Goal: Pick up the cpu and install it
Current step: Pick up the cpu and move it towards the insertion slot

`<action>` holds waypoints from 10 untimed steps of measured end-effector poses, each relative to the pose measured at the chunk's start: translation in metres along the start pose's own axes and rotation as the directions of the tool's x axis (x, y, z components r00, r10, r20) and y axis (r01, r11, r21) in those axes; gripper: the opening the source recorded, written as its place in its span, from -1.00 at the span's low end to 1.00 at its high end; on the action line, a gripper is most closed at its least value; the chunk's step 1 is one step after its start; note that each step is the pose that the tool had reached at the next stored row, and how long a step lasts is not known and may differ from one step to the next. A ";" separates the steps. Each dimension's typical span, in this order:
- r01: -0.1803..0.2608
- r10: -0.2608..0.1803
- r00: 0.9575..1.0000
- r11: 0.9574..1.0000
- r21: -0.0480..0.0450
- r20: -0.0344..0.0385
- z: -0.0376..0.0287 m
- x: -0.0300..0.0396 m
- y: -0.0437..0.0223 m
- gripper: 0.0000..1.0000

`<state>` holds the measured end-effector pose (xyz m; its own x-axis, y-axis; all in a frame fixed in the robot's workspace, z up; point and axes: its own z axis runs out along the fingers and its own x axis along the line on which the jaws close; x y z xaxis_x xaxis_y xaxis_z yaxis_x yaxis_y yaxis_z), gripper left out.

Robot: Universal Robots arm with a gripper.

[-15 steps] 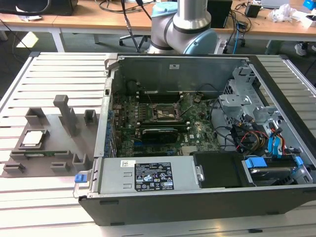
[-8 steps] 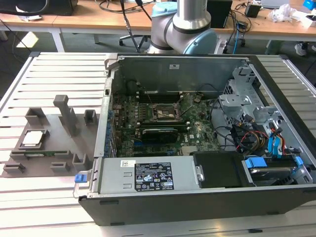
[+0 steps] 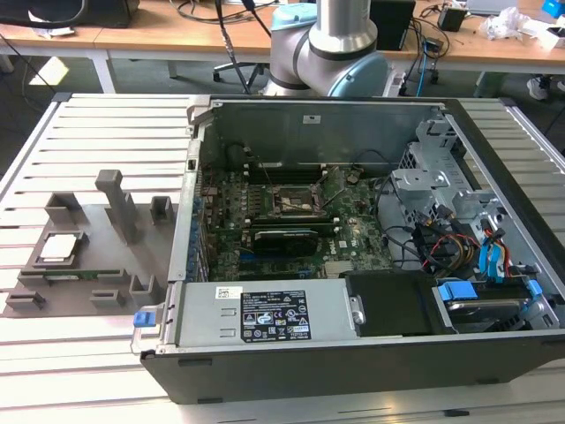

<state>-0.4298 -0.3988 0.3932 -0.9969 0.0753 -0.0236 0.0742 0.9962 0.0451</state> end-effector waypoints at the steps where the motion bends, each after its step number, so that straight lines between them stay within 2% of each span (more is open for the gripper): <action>1: 0.000 0.000 1.000 1.000 0.000 0.000 0.0000 0.0000 0.0000 -0.79; 2: 0.000 0.000 1.000 1.000 0.000 0.000 0.0000 0.0000 0.0000 -0.77; 3: 0.000 0.000 1.000 1.000 0.000 0.000 0.0000 0.0000 0.0000 -0.66; 4: 0.000 0.000 1.000 1.000 0.000 0.000 0.0000 0.0000 0.0000 -0.66; 5: 0.000 0.000 1.000 1.000 0.000 0.000 0.0000 0.0001 0.0000 -0.53; 6: 0.000 0.000 1.000 1.000 0.000 0.000 0.0000 0.0001 0.0000 -0.53; 8: 0.000 0.000 1.000 1.000 0.000 0.000 0.0000 0.0001 0.0000 -0.29; 9: 0.000 0.000 1.000 1.000 0.000 0.000 0.0000 0.0001 0.0000 -0.04; 10: 0.000 0.000 1.000 1.000 0.000 0.000 0.0000 0.0001 0.0000 0.07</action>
<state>-0.4299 -0.3989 0.3933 -0.9969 0.0753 -0.0236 0.0742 0.9962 0.0451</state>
